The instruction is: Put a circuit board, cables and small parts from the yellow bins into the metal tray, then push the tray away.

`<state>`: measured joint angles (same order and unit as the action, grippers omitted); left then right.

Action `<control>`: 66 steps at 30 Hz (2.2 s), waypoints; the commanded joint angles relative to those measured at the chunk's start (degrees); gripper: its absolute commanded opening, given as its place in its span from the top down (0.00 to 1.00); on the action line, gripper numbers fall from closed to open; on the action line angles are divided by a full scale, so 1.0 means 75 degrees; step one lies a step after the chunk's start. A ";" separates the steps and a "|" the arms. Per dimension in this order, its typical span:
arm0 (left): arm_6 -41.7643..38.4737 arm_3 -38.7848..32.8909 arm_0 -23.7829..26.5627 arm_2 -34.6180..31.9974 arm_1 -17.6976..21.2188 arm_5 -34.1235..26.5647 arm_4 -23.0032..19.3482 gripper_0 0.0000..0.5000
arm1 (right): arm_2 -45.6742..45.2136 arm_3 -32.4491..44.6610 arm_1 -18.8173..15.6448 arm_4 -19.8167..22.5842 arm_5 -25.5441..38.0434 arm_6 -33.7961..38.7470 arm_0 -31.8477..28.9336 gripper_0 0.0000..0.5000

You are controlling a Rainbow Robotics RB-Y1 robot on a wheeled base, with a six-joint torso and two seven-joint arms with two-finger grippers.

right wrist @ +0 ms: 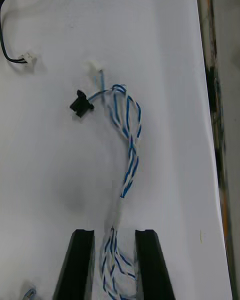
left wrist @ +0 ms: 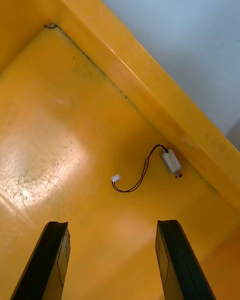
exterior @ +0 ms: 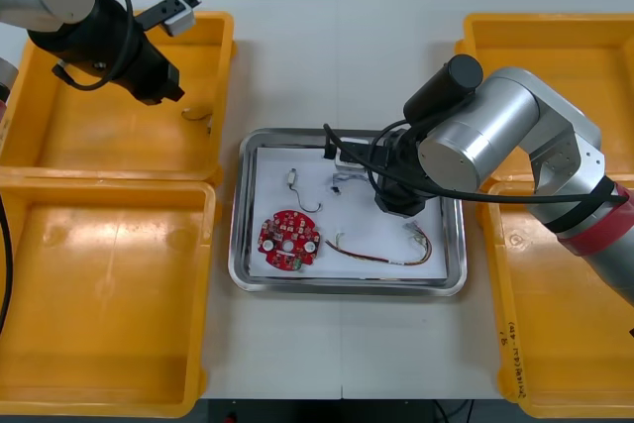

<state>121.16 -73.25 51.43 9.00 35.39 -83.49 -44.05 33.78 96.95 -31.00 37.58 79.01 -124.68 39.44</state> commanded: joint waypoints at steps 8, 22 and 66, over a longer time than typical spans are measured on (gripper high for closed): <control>0.0884 -0.0089 -0.0236 0.0031 0.0297 0.0514 -0.0162 0.00 | 0.0079 0.0199 -0.0062 0.0029 -0.0070 -0.0099 -0.0044 0.00; 0.1212 -0.0089 -0.0447 0.0453 0.0391 0.0995 -0.0091 0.00 | -0.0367 0.0890 -0.0051 0.0064 0.0879 0.0101 0.0214 0.00; 0.2372 0.0204 -0.1256 0.0851 0.0321 0.2881 -0.0396 0.00 | -0.4984 0.3808 -0.1551 0.1681 0.4131 0.5925 -0.0665 0.00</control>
<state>131.90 -71.31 42.88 14.85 36.46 -62.67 -46.38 -1.35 121.46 -38.67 50.58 109.78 -84.88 37.20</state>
